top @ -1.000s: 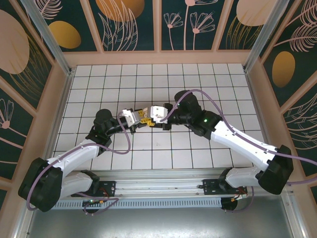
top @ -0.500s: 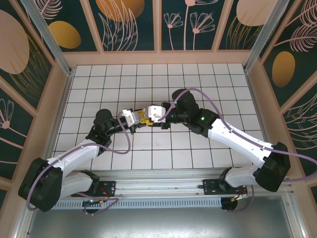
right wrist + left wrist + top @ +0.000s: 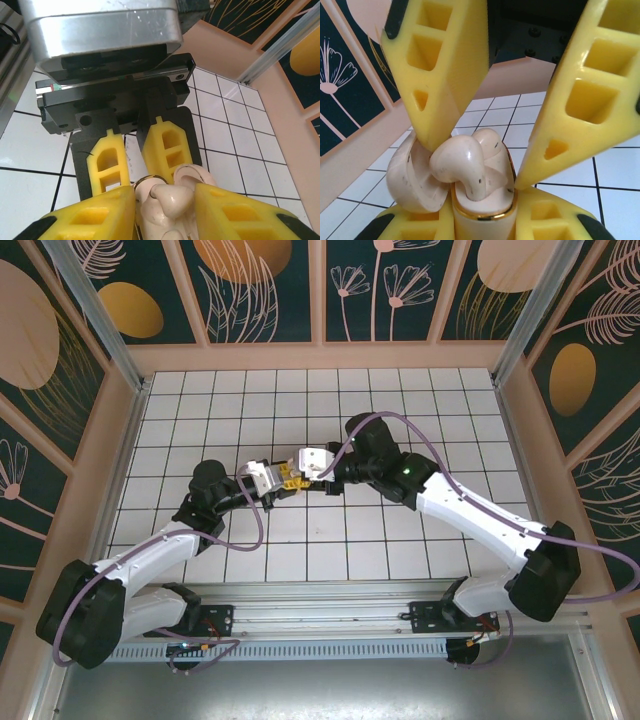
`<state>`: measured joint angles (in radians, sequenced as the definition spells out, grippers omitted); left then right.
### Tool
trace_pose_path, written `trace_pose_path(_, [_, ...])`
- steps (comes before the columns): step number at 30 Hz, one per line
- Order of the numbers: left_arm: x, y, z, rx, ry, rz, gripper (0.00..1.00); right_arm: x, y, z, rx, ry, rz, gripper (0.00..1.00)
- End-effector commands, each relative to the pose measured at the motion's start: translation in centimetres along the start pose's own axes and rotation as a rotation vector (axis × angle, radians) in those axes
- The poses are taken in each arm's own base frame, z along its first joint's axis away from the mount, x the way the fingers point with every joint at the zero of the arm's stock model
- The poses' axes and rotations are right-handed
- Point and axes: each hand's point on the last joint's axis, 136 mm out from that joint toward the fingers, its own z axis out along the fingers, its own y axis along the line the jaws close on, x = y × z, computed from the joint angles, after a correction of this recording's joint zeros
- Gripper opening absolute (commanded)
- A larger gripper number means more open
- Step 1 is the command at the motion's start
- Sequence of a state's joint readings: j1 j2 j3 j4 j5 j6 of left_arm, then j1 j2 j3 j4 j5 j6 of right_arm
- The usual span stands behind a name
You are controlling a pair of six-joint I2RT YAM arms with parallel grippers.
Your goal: Insert wireless bluetooth earbuds into charging case
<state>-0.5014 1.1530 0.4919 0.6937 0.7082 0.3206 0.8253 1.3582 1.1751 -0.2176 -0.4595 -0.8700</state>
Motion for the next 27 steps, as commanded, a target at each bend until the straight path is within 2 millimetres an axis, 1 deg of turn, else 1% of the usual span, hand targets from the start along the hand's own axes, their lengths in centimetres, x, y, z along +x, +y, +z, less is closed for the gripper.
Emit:
trace_pose_path(1, [-3.3, -0.1, -0.3, 0.018, -0.089, 0.074, 0.18, 1.1, 0.0, 0.3, -0.019, 0.051, 0.01, 0.35])
trace_pose_path(4, [-3.2, 0.0, -0.3, 0.013, -0.084, 0.071, 0.18, 0.7, 0.3, 0.3, -0.037, 0.031, 0.019, 0.29])
trace_pose_path(7, [-3.2, 0.1, -0.3, 0.007, -0.082, 0.073, 0.18, 0.9, 0.4, 0.3, -0.042, 0.041, 0.045, 0.22])
trace_pose_path(12, [-3.1, 0.4, -0.3, -0.011, -0.078, 0.075, 0.17, 1.1, 0.6, 0.1, -0.025, 0.061, 0.098, 0.19])
trace_pose_path(16, [-3.1, 0.7, -0.3, -0.033, -0.073, 0.075, 0.18, 1.0, 0.3, 0.0, 0.018, 0.063, 0.198, 0.14])
trace_pose_path(23, [-2.9, 1.4, -0.4, -0.07, -0.056, 0.075, 0.17, 1.5, 0.5, 0.4, 0.079, 0.102, 0.423, 0.09])
trace_pose_path(27, [-2.8, 1.7, -0.5, -0.088, -0.048, 0.076, 0.17, 1.8, 0.1, 0.0, 0.142, 0.112, 0.536, 0.07])
